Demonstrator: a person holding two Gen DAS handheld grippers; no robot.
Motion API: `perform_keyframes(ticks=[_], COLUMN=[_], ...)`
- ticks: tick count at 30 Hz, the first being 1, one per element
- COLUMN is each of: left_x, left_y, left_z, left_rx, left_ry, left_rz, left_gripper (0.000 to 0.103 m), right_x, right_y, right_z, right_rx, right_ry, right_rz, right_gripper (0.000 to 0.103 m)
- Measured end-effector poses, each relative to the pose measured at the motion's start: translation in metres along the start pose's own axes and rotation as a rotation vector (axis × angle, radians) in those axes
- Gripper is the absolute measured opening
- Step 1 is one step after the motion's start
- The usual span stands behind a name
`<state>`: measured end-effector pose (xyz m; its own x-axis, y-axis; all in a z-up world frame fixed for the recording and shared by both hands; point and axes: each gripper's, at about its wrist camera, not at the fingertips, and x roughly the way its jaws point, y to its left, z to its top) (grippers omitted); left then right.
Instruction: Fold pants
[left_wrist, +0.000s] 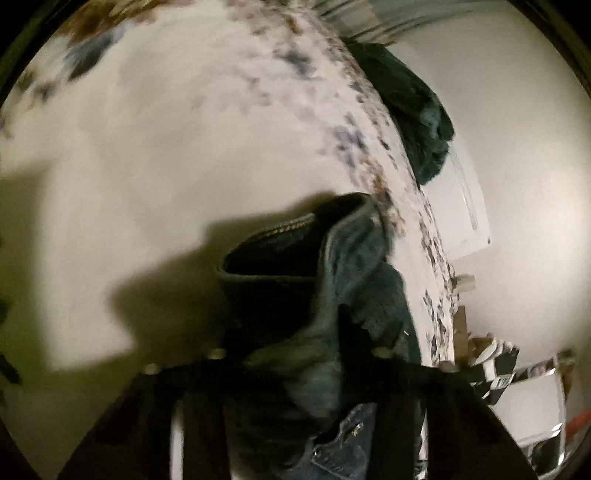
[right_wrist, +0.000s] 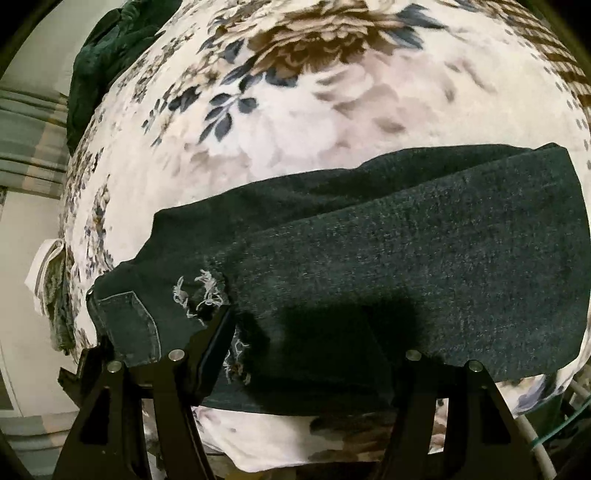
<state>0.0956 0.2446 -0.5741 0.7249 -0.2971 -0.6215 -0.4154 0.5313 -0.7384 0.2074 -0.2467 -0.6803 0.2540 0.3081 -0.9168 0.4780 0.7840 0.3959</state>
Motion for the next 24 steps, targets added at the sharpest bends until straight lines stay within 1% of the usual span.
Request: perform_keyframes(ticks=[2,4,7,8,9,11,13,14,15,17,18,20,22,24], left_x=[-0.011,-0.026,-0.05,-0.06,-0.066,-0.081,-0.082,-0.08,-0.077,-0.064,-0.055,-0.034,-0.014,0.011], left_y=[-0.02,-0.041,-0.092,-0.114,-0.129,-0.17,-0.206,-0.226,-0.238,-0.266,-0.276,-0.296,-0.308,-0.317], left_z=[0.001,0.0,-0.011,-0.021,-0.03,-0.059,-0.087,-0.108,-0.124,-0.169,-0.186,-0.231,-0.265,-0.299], left_rx=[0.053,0.103,0.251,0.318,0.361,0.475,0.557,0.595,0.621,0.67,0.68,0.731,0.769,0.802], left_ry=[-0.013,-0.026,-0.047,-0.053,-0.052,-0.04,-0.006,0.022,0.045,0.115,0.151,0.218,0.269,0.336], left_rz=[-0.007,-0.029,-0.062,-0.079,-0.093,-0.145,-0.191,-0.217,-0.233,-0.27,-0.285,-0.299,-0.305,-0.291], left_gripper=[0.026,0.025,0.024,0.024,0.023,0.023,0.023,0.023,0.023,0.023,0.023,0.023,0.023,0.023], right_x=[-0.005,-0.01,-0.022,-0.028,-0.032,-0.046,-0.064,-0.072,-0.079,-0.097,-0.105,-0.121,-0.132,-0.14], right_y=[0.0,-0.004,-0.016,-0.023,-0.028,-0.044,-0.066,-0.076,-0.087,-0.117,-0.131,-0.165,-0.196,-0.226], right_z=[-0.002,-0.004,-0.007,-0.009,-0.009,-0.011,-0.012,-0.013,-0.014,-0.016,-0.017,-0.018,-0.019,-0.02], right_rx=[-0.004,-0.003,0.014,0.024,0.031,0.051,0.072,0.082,0.093,0.124,0.14,0.177,0.203,0.229], right_ry=[-0.017,-0.026,-0.04,-0.045,-0.051,-0.064,-0.085,-0.091,-0.098,-0.116,-0.123,-0.145,-0.157,-0.166], right_rz=[-0.003,0.003,0.012,0.013,0.016,0.026,0.03,0.029,0.023,0.006,-0.002,-0.019,-0.043,-0.068], right_gripper=[0.069,0.069,0.069,0.069,0.069,0.069,0.069,0.069,0.069,0.069,0.069,0.069,0.069,0.069])
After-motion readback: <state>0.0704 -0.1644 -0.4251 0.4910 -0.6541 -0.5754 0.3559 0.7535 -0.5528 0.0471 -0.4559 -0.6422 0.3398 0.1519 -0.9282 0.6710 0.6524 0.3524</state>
